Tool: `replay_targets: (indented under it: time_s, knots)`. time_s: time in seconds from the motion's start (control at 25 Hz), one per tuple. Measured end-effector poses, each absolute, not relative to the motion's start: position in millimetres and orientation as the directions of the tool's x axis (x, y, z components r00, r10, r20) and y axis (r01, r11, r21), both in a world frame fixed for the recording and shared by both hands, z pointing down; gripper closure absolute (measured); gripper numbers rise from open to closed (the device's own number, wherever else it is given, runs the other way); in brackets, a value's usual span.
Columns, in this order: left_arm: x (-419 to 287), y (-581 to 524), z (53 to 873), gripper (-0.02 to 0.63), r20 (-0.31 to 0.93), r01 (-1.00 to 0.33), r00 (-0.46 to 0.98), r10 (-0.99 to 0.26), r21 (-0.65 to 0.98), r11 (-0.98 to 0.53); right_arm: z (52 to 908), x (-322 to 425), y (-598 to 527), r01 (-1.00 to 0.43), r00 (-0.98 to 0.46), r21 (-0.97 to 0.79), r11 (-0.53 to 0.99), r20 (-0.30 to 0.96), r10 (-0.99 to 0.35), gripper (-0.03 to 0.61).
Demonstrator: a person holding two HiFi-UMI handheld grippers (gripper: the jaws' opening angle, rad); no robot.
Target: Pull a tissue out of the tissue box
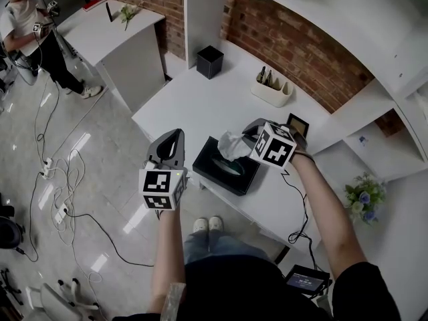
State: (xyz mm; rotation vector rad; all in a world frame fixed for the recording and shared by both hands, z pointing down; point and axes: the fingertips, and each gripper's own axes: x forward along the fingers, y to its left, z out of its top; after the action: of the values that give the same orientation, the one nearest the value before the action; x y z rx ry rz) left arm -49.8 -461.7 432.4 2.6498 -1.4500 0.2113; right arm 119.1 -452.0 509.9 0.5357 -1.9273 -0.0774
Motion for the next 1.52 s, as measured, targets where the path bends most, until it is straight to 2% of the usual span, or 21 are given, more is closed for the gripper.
replay_targets:
  time_s: [0.16, 0.28, 0.4, 0.52, 0.72, 0.88, 1.08, 1.36, 1.52]
  knots:
    - [-45, -464, 427, 0.604, 0.167, -0.838, 0.542, -0.824, 0.028, -0.545, 481, 123, -456, -0.397, -0.366, 0.309, 0.864, 0.810, -0.458, 0.580]
    - [-43, -466, 422, 0.604, 0.157, -0.833, 0.550, -0.821, 0.026, -0.553, 453, 126, -460, -0.513, -0.434, 0.282, 0.810, 0.729, -0.529, 0.580]
    - [-39, -468, 418, 0.604, 0.146, -0.827, 0.558, -0.817, 0.022, -0.561, 418, 133, -467, -0.645, -0.509, 0.228, 0.730, 0.584, -0.632, 0.580]
    - [-35, -470, 411, 0.604, 0.133, -0.821, 0.567, -0.813, 0.018, -0.570, 378, 146, -472, -0.768, -0.548, 0.121, 0.629, 0.387, -0.742, 0.580]
    - [-25, -471, 400, 0.604, 0.119, -0.809, 0.581, -0.805, -0.023, -0.588, 322, 187, -467, -0.898, -0.437, -0.084, 0.432, 0.040, -0.899, 0.580]
    - [-15, -475, 388, 0.604, 0.095, -0.798, 0.597, -0.797, -0.035, -0.602, 301, 222, -452, -0.919, -0.275, -0.252, 0.302, -0.138, -0.952, 0.580]
    - [-1, -476, 375, 0.604, 0.066, -0.785, 0.615, -0.785, -0.037, -0.618, 308, 240, -430, -0.916, -0.169, -0.332, 0.226, -0.191, -0.967, 0.580]
    - [14, -474, 364, 0.604, 0.034, -0.768, 0.638, -0.769, -0.049, -0.639, 341, 258, -404, -0.927, -0.044, -0.359, 0.105, -0.174, -0.984, 0.580]
    - [18, -472, 363, 0.604, 0.035, -0.762, 0.645, -0.764, -0.048, -0.646, 352, 261, -397, -0.932, -0.027, -0.354, 0.079, -0.148, -0.989, 0.580]
